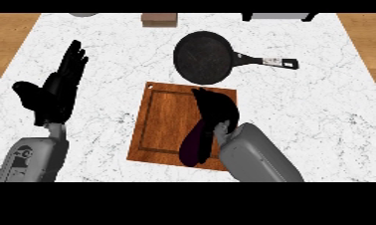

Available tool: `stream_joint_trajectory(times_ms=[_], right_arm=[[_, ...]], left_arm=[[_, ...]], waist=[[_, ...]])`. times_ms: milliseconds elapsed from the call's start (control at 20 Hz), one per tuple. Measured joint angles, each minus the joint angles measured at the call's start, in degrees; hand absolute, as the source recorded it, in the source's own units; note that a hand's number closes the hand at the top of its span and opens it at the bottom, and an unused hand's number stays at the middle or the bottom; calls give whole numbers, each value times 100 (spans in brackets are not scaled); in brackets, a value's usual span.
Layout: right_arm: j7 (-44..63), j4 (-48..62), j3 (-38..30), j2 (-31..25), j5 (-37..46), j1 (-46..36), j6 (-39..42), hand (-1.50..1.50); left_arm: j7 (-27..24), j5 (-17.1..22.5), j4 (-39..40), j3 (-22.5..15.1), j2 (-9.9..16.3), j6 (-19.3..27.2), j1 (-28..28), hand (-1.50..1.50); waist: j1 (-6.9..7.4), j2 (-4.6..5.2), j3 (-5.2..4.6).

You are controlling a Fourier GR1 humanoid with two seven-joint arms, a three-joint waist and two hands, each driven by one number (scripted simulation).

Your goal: Pick the eggplant from the cutting board and place it in the pan

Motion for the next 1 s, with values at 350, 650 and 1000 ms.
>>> stream_joint_trajectory(times_ms=[350, 650, 1000], right_arm=[[-122, 488, 131, 23, 14, -67, -104, -150], [-81, 715, 368, 24, -98, -40, -176, -150], [-338, 1340, 524, 21, -249, -158, -342, 150]], left_arm=[[51, -54, -69, 102, -78, -102, 14, 0], [-14, -109, -5, 202, -136, -190, 33, 0], [134, -247, -250, 160, -251, -173, 93, 0]], waist=[[4, 0, 0], [5, 1, 1], [17, -20, -6]])
